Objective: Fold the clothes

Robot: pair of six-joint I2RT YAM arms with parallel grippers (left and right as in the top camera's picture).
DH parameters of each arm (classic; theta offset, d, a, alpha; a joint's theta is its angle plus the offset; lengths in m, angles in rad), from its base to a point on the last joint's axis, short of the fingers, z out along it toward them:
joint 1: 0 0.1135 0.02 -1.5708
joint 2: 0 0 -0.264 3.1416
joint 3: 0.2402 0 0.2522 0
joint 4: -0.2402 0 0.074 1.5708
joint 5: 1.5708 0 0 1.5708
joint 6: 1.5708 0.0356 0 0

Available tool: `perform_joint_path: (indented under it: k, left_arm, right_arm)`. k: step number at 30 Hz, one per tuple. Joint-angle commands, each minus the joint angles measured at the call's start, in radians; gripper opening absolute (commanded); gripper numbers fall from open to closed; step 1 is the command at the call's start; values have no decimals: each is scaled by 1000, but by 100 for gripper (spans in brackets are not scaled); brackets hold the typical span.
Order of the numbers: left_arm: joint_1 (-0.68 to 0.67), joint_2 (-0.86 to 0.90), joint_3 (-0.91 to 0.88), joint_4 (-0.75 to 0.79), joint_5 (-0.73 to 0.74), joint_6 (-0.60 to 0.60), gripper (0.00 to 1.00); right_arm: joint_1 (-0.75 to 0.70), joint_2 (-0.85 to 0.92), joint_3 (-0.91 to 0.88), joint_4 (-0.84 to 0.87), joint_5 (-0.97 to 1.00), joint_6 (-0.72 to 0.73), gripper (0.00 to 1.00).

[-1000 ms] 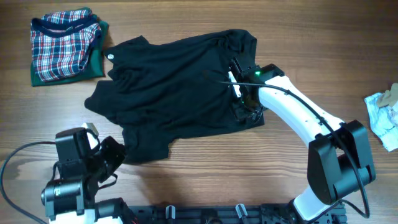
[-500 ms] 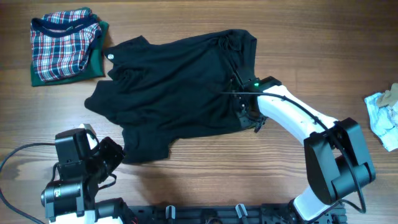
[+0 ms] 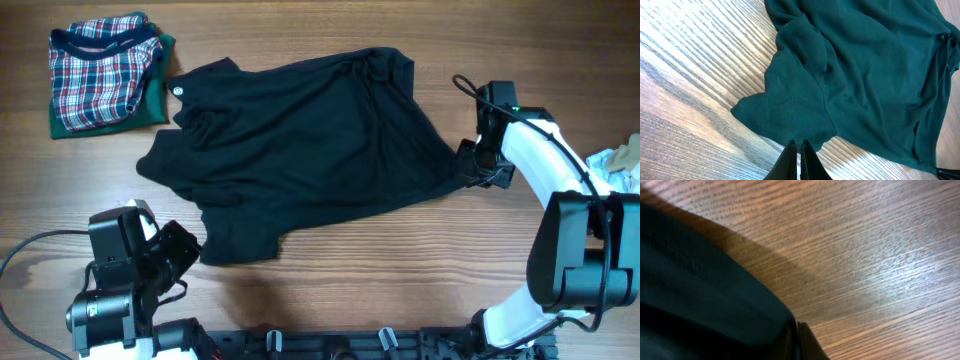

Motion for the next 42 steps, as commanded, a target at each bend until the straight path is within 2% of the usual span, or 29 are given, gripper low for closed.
perform_joint_path:
  k: [1, 3, 5, 8, 10, 13, 20, 24, 28, 30, 32, 35, 37, 39, 42]
  left_arm:
    - [-5, -5, 0, -3, -13, 15, 5]
    - [-5, -5, 0, -4, -13, 15, 5]
    - [-5, -5, 0, -3, -13, 15, 5]
    - [-5, -5, 0, -3, -13, 15, 5]
    - [-5, -5, 0, 0, -13, 14, 5]
    - [-5, -5, 0, 2, -13, 11, 5]
    - [-27, 0, 0, 64, 0, 11, 4]
    - [-199, 79, 0, 199, -2, 11, 6]
    - [-382, 214, 0, 447, -2, 12, 12]
    - [-481, 328, 0, 599, -2, 12, 18]
    - [-564, 452, 1, 702, -8, 7, 19]
    - [-617, 554, 4, 732, -71, -27, 20]
    - [-620, 564, 46, 731, -131, -24, 21]
    - [-620, 564, 148, 732, -167, 80, 28]
    - [-620, 564, 266, 731, -133, 258, 57]
  right_arm:
    - [-4, -3, 18, -16, -33, -6, 55]
    - [-4, -3, 34, -28, -37, -30, 62]
    - [-3, -13, 102, -60, -64, -73, 61]
    - [15, -42, 259, -57, -331, -345, 64]
    - [68, -41, 301, -24, -330, -414, 67]
    - [175, -37, 363, 10, -232, -391, 76]
    - [249, -7, 697, -88, -254, -401, 76]
    - [251, 97, 867, -187, -309, -450, 82]
    - [257, 140, 877, -192, -313, -481, 84]
    - [261, 146, 877, -153, -317, -468, 85]
    - [262, 146, 877, -130, -355, -437, 88]
    - [262, 146, 883, -192, -354, -436, 91]
    - [262, 146, 905, -299, -355, -436, 95]
    - [262, 146, 909, -379, -392, -445, 100]
    - [270, 145, 910, -445, -397, -478, 100]
